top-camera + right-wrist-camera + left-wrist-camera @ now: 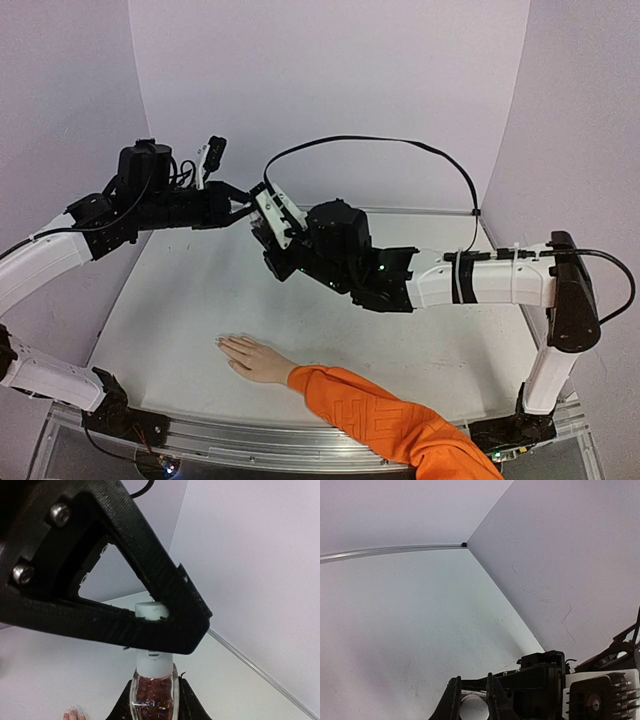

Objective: Paint the nails

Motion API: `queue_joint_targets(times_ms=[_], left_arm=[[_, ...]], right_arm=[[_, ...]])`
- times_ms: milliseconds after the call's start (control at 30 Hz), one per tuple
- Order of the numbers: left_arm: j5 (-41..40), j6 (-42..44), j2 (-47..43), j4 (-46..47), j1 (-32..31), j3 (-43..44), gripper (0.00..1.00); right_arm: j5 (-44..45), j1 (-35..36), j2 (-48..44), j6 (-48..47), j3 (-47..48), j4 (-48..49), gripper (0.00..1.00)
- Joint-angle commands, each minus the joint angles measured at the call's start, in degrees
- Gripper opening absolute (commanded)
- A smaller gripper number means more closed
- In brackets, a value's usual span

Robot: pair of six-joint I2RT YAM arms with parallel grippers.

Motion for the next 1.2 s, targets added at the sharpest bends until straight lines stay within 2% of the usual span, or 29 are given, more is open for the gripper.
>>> queue_joint_targets(times_ms=[0, 100, 200, 300, 367, 433, 467, 533, 667, 733, 800, 867, 933, 967, 1067, 1167], left_arm=[[4.8, 0.9, 1.0, 2.8, -0.2, 1.2, 0.08], [8.5, 3.0, 1.0, 2.8, -0.2, 0.7, 0.02], [15.6, 8.5, 1.1, 2.8, -0.2, 0.4, 0.00], [30.3, 15.7, 0.8, 2.9, -0.4, 0.4, 0.00], [38.3, 19.4, -0.1, 2.8, -0.5, -0.3, 0.00], [44.8, 21.9, -0.8, 2.8, -0.6, -0.8, 0.00], [47.2, 22.6, -0.9, 2.8, -0.6, -0.8, 0.00], [49.5, 23.4, -0.9, 2.8, -0.6, -0.5, 0.00], [49.3, 23.3, 0.0, 2.7, -0.6, 0.7, 0.00], [46.2, 23.0, -0.1, 2.5, -0.5, 1.0, 0.00], [39.3, 22.8, -0.8, 0.9, -0.5, 1.6, 0.14], [32.9, 22.3, -1.8, -1.8, -0.4, 2.1, 0.38], [26.9, 20.5, -2.8, -2.5, -0.4, 2.0, 0.59], [23.9, 19.4, -3.2, -2.9, -0.4, 2.0, 0.66], [16.5, 14.6, -4.1, -3.4, -0.2, 1.8, 0.79], [11.8, 9.7, -3.9, -3.0, -0.2, 1.7, 0.82]], right_arm=[[-0.3, 0.3, -1.1, 0.1, 3.3, 5.2, 0.00], [-3.9, 0.2, -2.5, -0.3, 2.8, 5.4, 0.00], [-16.5, -0.9, -5.7, -0.9, 0.7, 5.4, 0.00], [-39.9, -5.2, -9.1, 2.6, 0.5, 2.9, 0.00], [-60.4, -10.1, -11.0, 7.3, 0.1, 3.4, 0.00], [-80.9, -14.0, -11.6, 14.1, -0.2, 8.4, 0.00], [-88.2, -15.0, -11.6, 16.5, 0.3, 10.1, 0.00], [-94.3, -15.6, -11.7, 18.6, 1.4, 10.5, 0.00], [-92.7, -15.7, -12.7, 19.1, 0.1, 10.5, 0.00], [-90.7, -16.0, -13.0, 19.1, -0.9, 10.4, 0.00], [-86.1, -16.1, -13.5, 18.6, -2.3, 10.2, 0.00], [-79.5, -16.1, -14.1, 17.0, -3.7, 8.9, 0.00], [-72.3, -16.1, -14.9, 14.8, -5.3, 7.3, 0.00], [-67.5, -16.1, -15.2, 13.8, -6.1, 6.4, 0.00], [-53.8, -16.0, -15.3, 12.4, -7.8, 5.5, 0.00], [-36.8, -13.2, -14.7, 9.6, -8.5, 5.4, 0.00]])
